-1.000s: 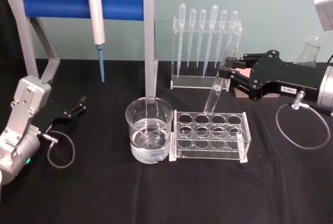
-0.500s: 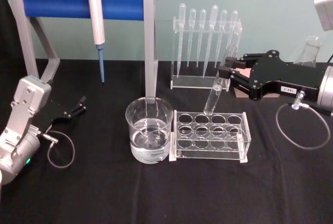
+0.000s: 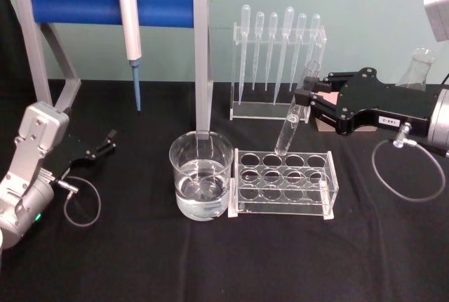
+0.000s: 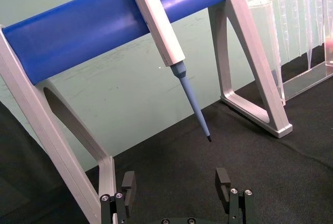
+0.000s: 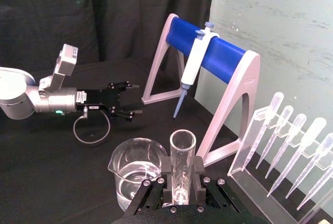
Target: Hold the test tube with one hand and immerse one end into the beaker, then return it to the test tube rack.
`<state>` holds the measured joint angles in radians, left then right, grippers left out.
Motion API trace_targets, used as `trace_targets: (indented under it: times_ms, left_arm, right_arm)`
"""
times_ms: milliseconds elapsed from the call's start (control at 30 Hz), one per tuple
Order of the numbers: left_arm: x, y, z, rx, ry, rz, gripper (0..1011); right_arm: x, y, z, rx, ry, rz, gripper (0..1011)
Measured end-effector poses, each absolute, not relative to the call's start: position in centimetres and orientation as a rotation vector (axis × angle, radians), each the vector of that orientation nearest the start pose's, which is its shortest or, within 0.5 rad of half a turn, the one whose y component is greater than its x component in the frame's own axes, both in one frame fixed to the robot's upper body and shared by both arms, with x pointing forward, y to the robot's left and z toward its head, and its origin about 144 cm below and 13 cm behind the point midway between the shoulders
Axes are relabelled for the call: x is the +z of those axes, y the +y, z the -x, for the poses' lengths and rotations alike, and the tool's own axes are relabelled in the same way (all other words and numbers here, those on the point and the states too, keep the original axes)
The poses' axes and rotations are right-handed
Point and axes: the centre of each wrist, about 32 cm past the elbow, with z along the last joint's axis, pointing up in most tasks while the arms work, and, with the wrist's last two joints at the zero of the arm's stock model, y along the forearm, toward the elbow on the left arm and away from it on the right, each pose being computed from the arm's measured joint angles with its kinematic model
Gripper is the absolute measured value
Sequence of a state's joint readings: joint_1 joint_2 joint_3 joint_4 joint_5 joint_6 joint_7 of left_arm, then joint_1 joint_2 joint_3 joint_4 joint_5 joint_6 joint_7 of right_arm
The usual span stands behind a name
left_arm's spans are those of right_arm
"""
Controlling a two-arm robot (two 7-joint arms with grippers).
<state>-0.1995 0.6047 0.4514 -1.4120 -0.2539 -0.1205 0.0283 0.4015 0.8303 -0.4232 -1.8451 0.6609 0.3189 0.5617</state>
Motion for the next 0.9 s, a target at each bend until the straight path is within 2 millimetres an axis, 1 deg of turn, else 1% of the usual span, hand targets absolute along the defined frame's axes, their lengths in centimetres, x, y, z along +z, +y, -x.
trace_targets:
  times_ms: [900]
  left_arm:
    - [113.98,30.97,-48.86,1.248,-0.285,-0.304,1000]
  right_arm:
    - [133.13,-29.65,-49.35,-0.58,-0.128,0.245,238]
